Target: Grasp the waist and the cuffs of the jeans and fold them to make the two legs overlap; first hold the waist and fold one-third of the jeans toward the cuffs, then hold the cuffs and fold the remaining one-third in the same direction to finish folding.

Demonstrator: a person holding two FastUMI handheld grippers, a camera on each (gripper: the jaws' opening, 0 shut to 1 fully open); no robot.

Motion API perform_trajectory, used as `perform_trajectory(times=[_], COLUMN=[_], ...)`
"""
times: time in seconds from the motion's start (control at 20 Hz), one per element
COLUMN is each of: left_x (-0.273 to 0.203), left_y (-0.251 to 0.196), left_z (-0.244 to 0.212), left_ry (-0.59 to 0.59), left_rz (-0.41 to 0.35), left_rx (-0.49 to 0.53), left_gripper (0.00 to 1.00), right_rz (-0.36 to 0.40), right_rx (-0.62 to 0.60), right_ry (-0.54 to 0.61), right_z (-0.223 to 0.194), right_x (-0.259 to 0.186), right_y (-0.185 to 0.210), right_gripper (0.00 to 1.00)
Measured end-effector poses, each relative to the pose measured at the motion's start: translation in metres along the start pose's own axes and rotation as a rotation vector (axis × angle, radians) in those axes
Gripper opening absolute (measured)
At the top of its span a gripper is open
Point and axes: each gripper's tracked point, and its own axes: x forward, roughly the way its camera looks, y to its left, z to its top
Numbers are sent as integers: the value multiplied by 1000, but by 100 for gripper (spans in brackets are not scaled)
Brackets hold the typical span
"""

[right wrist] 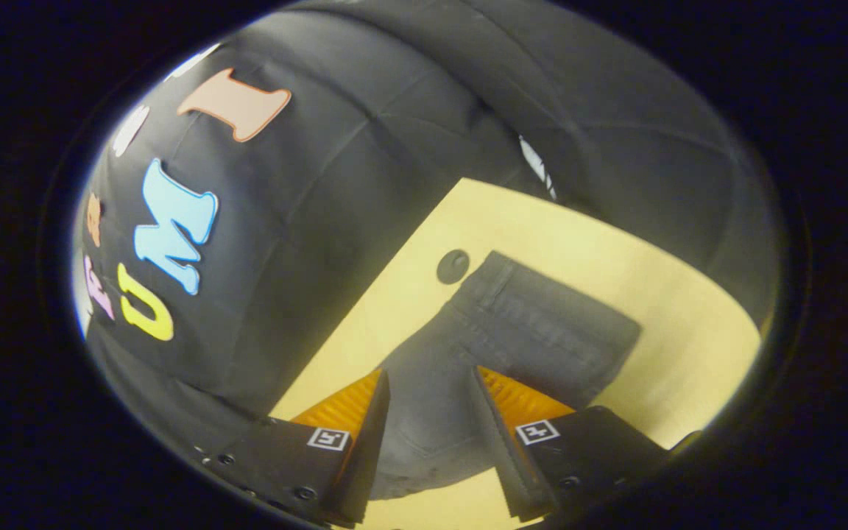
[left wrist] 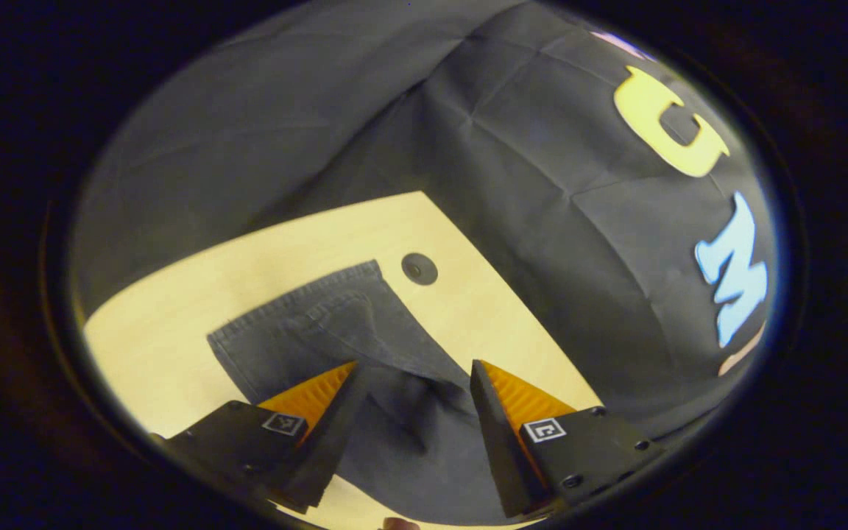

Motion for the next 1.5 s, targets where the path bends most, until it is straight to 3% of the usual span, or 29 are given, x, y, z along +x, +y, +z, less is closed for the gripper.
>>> perform_trajectory(times=[0.05, 0.1, 0.25, 0.35, 0.4, 0.65, 0.85, 1.15, 1.2, 1.3, 1.5], left_x=[-14, -28, -57, -79, -92, -143, -174, -208, -211, -219, -244], left_y=[-7, -12, -27, -40, -47, -59, -54, -48, -48, -48, -60], left_z=[5, 12, 22, 26, 25, 18, 5, -21, -25, -29, -38], left_ry=[-34, -65, -154, -213, -236, -319, -372, -405, -399, -397, -407], left_rz=[-2, -12, -28, -36, -46, -89, -92, -93, -97, -102, -122], left_rx=[36, 65, 146, 210, 242, 337, 371, 434, 427, 421, 435], left_gripper=[93, 96, 100, 100, 100, 99, 99, 99, 99, 100, 99], right_rz=[-42, -71, -151, -194, -205, -200, -217, -160, -139, -109, -44], right_rx=[-7, -2, 52, 112, 144, 263, 270, 290, 303, 269, 116], right_ry=[-24, -48, -94, -97, -104, -87, -88, -93, -90, -104, -213], right_z=[2, 4, 1, -9, -13, -34, -37, -36, -35, -32, -10], right_x=[-7, -13, -20, -16, -14, 3, 6, 20, 16, 11, -25], right_y=[-10, -19, -32, -31, -30, -48, -56, -61, -59, -55, -36], right_gripper=[61, 77, 79, 90, 83, 83, 81, 34, 19, 11, 9])
